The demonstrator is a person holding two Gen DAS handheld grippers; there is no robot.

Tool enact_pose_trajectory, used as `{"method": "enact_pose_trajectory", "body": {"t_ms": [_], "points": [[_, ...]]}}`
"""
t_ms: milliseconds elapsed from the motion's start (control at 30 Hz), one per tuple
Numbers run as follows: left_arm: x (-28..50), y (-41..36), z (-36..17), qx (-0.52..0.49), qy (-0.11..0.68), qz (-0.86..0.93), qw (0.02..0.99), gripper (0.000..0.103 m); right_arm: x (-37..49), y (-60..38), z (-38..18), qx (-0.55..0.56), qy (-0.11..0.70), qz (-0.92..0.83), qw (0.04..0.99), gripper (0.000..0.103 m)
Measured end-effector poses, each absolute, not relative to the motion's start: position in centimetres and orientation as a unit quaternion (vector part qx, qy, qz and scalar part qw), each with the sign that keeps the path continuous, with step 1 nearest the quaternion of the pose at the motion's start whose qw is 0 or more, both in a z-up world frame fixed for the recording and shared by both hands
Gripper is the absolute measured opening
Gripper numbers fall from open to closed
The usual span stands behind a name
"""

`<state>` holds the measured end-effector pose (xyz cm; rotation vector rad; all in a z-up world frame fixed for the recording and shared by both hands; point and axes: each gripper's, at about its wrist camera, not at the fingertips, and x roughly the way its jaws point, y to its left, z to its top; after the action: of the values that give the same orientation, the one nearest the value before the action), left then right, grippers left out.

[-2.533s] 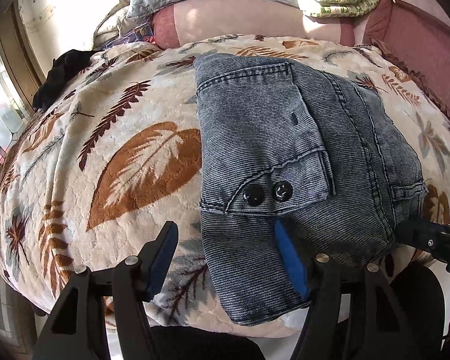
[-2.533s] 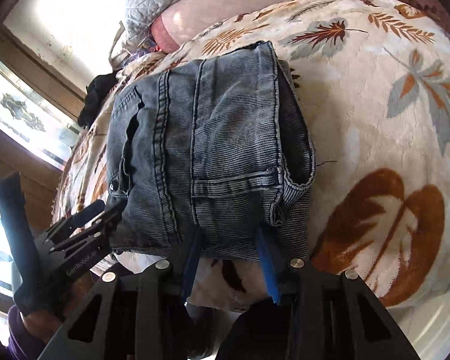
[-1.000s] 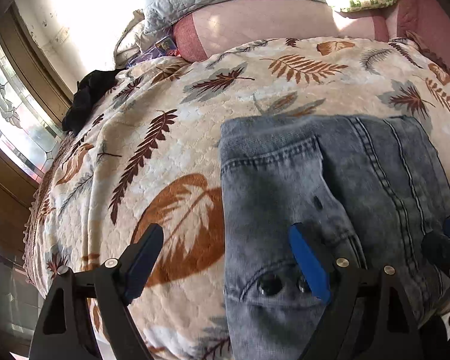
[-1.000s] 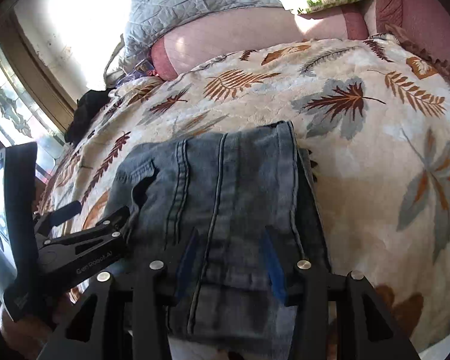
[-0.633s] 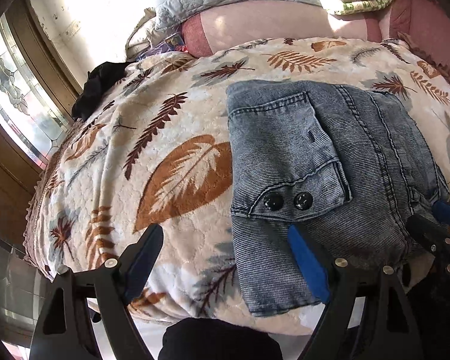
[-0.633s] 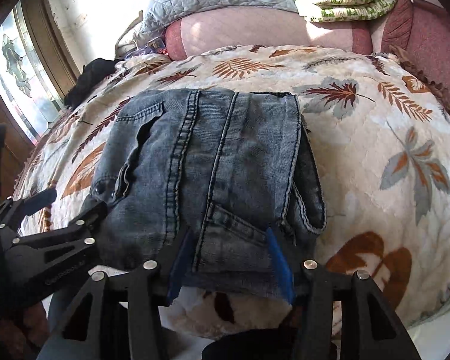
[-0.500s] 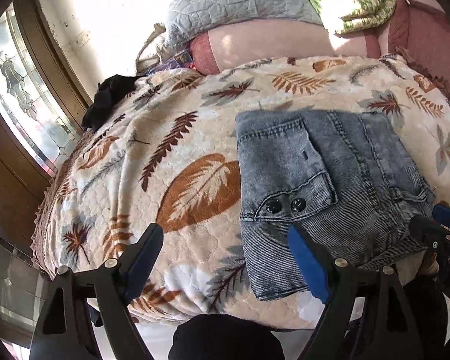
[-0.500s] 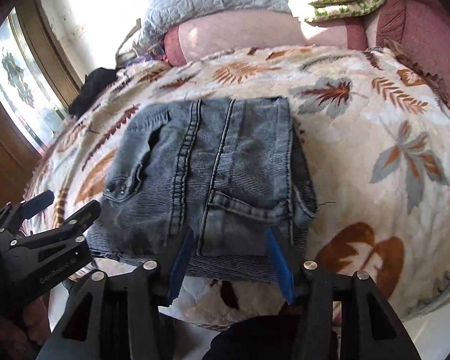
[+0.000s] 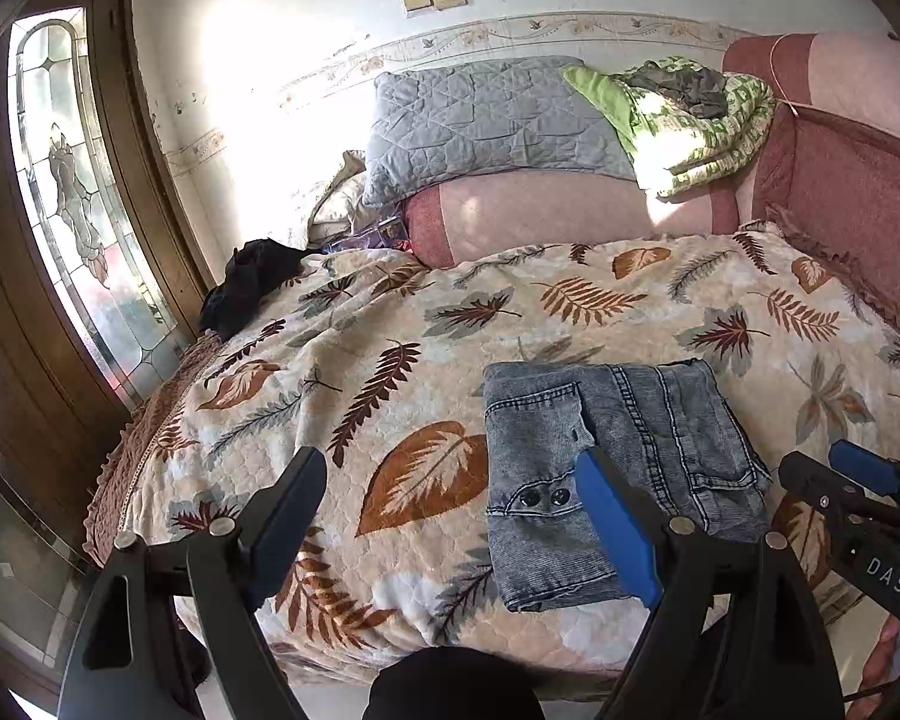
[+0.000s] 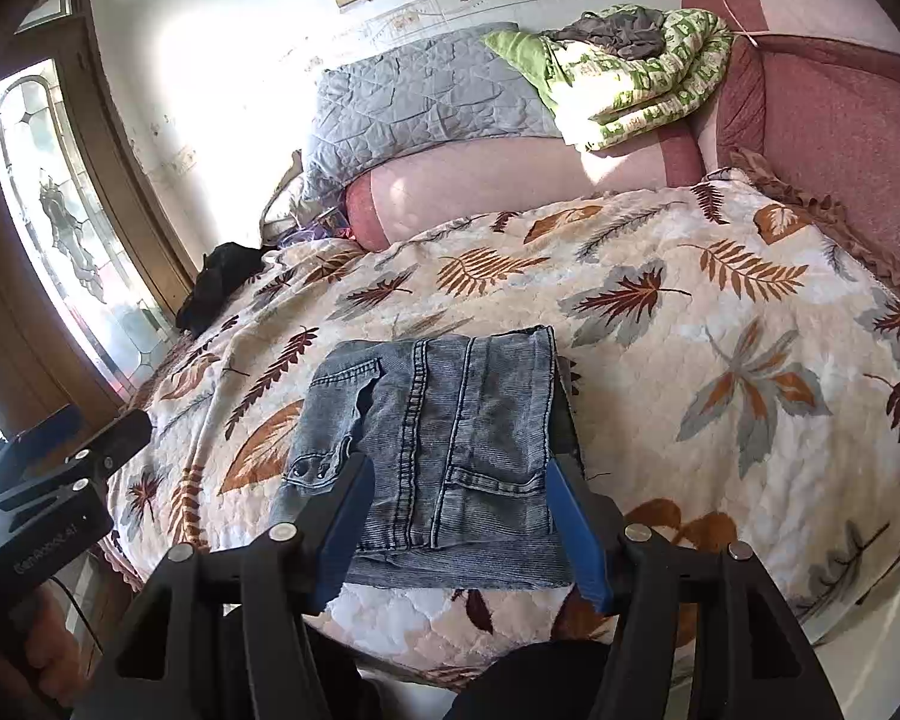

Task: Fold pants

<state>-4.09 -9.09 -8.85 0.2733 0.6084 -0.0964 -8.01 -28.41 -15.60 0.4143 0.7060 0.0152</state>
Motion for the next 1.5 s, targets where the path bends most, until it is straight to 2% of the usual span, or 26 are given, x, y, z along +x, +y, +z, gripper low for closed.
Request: {"method": "enact_pose_trajectory", "body": {"t_ms": [167,533,800,900,1000,1167,1367,1500], "points": [[-3.7,-8.6,-10.2,0.128,0.32,-0.047,0.938,0.086,-8.3,-27.9,-17.0,0.203,0.348,0.007,0.915,0.063],[0.8,-6.4,-17.6,0.116,0.432,-0.009,0.894,0.086,-6.1,-29.4,-22.9,0.241,0.388,-0.01,0.889,0.063],[4.7,-9.3,-19.3,0.123,0.471,-0.016,0.873,0.086,-1.9,-30.3,-22.1,0.271,0.399,0.018,0.876,0.063],[5.0,-10.3,-20.8,0.144,0.492,-0.013,0.858,0.086,-0.3,-29.2,-22.5,0.255,0.428,0.03,0.866,0.063],[4.7,-10.6,-21.6,0.158,0.486,-0.013,0.859,0.086,0.2,-28.0,-24.6,0.243,0.459,0.047,0.853,0.064],[5.0,-11.4,-23.1,0.186,0.488,-0.008,0.853,0.086,-0.6,-25.4,-25.2,0.114,0.451,0.053,0.884,0.064],[5.2,-12.1,-23.4,0.204,0.484,-0.001,0.851,0.087,-0.9,-26.8,-25.7,0.149,0.441,0.075,0.882,0.064],[5.7,-11.4,-23.5,0.184,0.495,-0.005,0.849,0.087,-1.5,-27.4,-24.8,0.161,0.416,0.067,0.892,0.06]]}}
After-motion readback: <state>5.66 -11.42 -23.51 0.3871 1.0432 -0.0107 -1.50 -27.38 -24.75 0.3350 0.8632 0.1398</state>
